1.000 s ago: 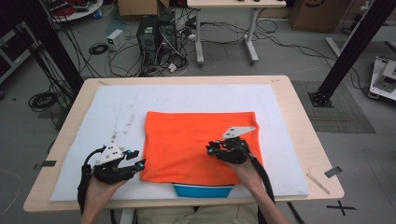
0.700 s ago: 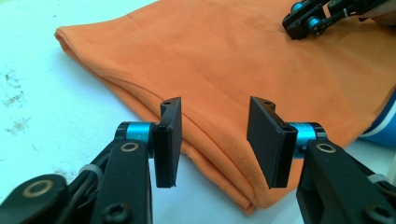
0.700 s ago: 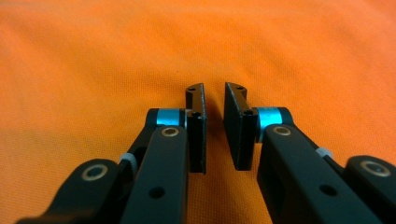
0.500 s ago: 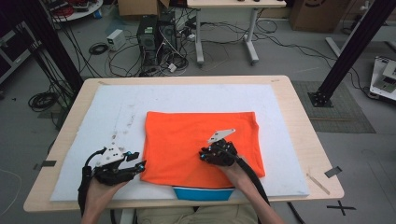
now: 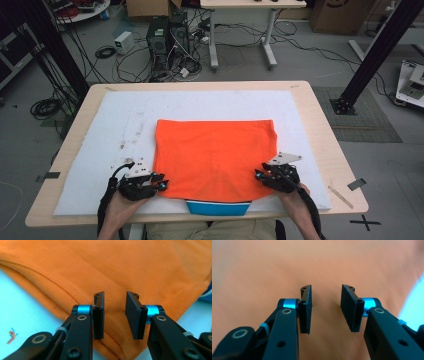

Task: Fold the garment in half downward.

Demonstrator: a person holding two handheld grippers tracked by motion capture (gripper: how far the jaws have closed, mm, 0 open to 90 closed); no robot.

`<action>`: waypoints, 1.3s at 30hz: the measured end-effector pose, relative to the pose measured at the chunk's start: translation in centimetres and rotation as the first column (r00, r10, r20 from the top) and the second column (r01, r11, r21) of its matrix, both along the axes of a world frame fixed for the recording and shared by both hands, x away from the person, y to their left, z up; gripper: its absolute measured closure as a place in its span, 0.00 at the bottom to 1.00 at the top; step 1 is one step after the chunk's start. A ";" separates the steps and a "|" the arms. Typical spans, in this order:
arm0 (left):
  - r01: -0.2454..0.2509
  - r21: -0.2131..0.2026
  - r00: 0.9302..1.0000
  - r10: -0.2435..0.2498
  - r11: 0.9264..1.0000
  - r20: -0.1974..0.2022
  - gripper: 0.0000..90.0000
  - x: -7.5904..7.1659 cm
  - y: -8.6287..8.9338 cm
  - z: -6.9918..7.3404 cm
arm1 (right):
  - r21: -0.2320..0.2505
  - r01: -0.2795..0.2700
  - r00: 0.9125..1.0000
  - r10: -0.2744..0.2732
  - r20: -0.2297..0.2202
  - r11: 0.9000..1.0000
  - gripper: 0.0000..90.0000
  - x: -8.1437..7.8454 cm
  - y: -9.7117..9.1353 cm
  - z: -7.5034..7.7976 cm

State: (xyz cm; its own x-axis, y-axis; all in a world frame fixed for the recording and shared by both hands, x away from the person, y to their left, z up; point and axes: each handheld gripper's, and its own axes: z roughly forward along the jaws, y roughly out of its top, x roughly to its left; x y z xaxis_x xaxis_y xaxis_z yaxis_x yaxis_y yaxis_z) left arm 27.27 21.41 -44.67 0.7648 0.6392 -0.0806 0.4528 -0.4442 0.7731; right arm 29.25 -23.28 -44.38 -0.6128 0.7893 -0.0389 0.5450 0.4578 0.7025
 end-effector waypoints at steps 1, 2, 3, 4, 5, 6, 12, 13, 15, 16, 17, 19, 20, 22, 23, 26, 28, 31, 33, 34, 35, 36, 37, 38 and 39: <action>0.003 -0.002 1.000 -0.003 1.000 -0.002 0.76 0.0 0.2 0.0 | 0.031 0.003 1.000 -0.003 -0.003 1.000 0.70 -0.2 -0.8 -0.2; 0.001 -0.007 1.000 -0.001 1.000 -0.001 0.77 0.0 0.4 0.0 | 0.050 0.020 1.000 -0.019 -0.017 0.999 0.71 -0.5 -1.5 -0.2; 0.001 -0.011 1.000 -0.001 1.000 0.001 0.77 -0.1 0.6 0.0 | 0.050 0.032 0.999 -0.031 -0.011 0.998 0.73 -0.8 -2.1 -0.2; 0.004 -0.013 1.000 -0.004 1.000 0.005 0.77 -0.2 0.8 0.0 | 0.050 0.039 0.999 -0.039 -0.006 0.998 0.74 -1.1 -2.6 -0.2; 0.001 -0.012 1.000 -0.001 1.000 0.010 0.77 -0.2 1.1 0.0 | 0.046 0.039 0.999 -0.040 0.004 0.998 0.73 -1.4 -3.1 -0.2; -0.004 -0.012 1.000 0.004 1.000 0.013 0.77 -0.3 1.3 0.0 | 0.024 0.059 0.998 -0.059 0.000 0.998 0.73 -1.8 -3.6 -0.2; -0.105 -0.054 0.993 0.107 0.993 0.053 0.57 -0.5 2.3 0.8 | 0.118 0.089 0.994 -0.096 0.056 0.989 0.47 -2.7 -5.2 -0.4; -0.120 -0.075 0.990 0.125 0.990 0.070 0.52 -0.6 2.5 1.0 | 0.137 0.093 0.992 -0.103 0.071 0.986 0.43 -2.8 -5.3 -0.3; -0.146 -0.106 0.983 0.157 0.984 0.099 0.45 -0.7 2.8 1.5 | 0.166 0.092 0.990 -0.109 0.094 0.982 0.36 -2.8 -5.5 -0.1; -0.157 -0.112 0.979 0.170 0.981 0.116 0.43 -0.8 2.8 1.7 | 0.180 0.095 0.988 -0.116 0.106 0.979 0.32 -2.8 -5.5 0.1; -0.165 -0.114 0.975 0.179 0.980 0.129 0.40 -0.8 2.9 1.9 | 0.191 0.098 0.986 -0.122 0.116 0.977 0.31 -2.8 -5.5 0.2; -0.179 -0.119 0.972 0.194 0.977 0.132 0.35 -0.7 3.1 2.1 | 0.200 0.096 0.983 -0.124 0.132 0.975 0.26 -2.8 -5.6 0.4; -0.185 -0.122 0.971 0.201 0.975 0.129 0.34 -0.6 3.1 2.1 | 0.200 0.101 0.982 -0.130 0.139 0.975 0.24 -2.8 -5.6 0.4; -0.183 -0.118 0.973 0.196 0.976 0.118 0.32 -0.5 3.2 2.1 | 0.202 0.111 0.981 -0.140 0.137 0.973 0.22 -2.6 -5.7 0.4; -0.181 -0.116 0.974 0.194 0.977 0.114 0.32 -0.5 3.2 2.1 | 0.203 0.119 0.980 -0.147 0.132 0.972 0.22 -2.6 -5.8 0.4; -0.168 -0.110 0.977 0.180 0.980 0.114 0.28 -0.6 3.2 2.1 | 0.209 0.134 0.977 -0.165 0.136 0.969 0.22 -2.6 -5.9 0.4; -0.159 -0.111 0.978 0.172 0.981 0.119 0.27 -0.7 3.2 2.1 | 0.214 0.137 0.976 -0.169 0.140 0.967 0.22 -2.6 -6.0 0.5; -0.145 -0.118 0.981 0.159 0.982 0.115 0.27 -0.9 3.1 2.1 | 0.225 0.138 0.975 -0.173 0.142 0.964 0.22 -2.7 -6.0 0.6; -0.140 -0.108 0.982 0.152 0.984 0.114 0.27 -0.8 3.0 2.1 | 0.221 0.127 0.976 -0.161 0.145 0.967 0.22 -2.8 -6.0 0.6; -0.142 -0.109 0.981 0.155 0.984 0.115 0.27 -0.7 3.0 2.1 | 0.222 0.128 0.977 -0.162 0.140 0.967 0.22 -2.8 -6.0 0.6; -0.139 -0.104 0.982 0.150 0.985 0.114 0.27 -0.7 3.0 2.1 | 0.218 0.129 0.976 -0.163 0.147 0.967 0.22 -2.9 -6.0 0.6; -0.135 -0.105 0.983 0.147 0.985 0.111 0.27 -0.7 2.9 2.1 | 0.212 0.129 0.975 -0.162 0.149 0.969 0.22 -2.9 -5.9 0.5; -0.135 -0.107 0.983 0.146 0.985 0.112 0.27 -0.6 2.9 2.0 | 0.212 0.128 0.976 -0.161 0.147 0.969 0.22 -2.9 -5.9 0.5; -0.131 -0.108 0.984 0.143 0.985 0.110 0.27 -0.6 2.8 1.9 | 0.212 0.128 0.976 -0.161 0.146 0.969 0.22 -2.9 -5.9 0.4; -0.123 -0.105 0.986 0.134 0.987 0.100 0.27 -0.6 2.7 1.8 | 0.212 0.127 0.977 -0.159 0.145 0.969 0.22 -3.0 -5.9 0.3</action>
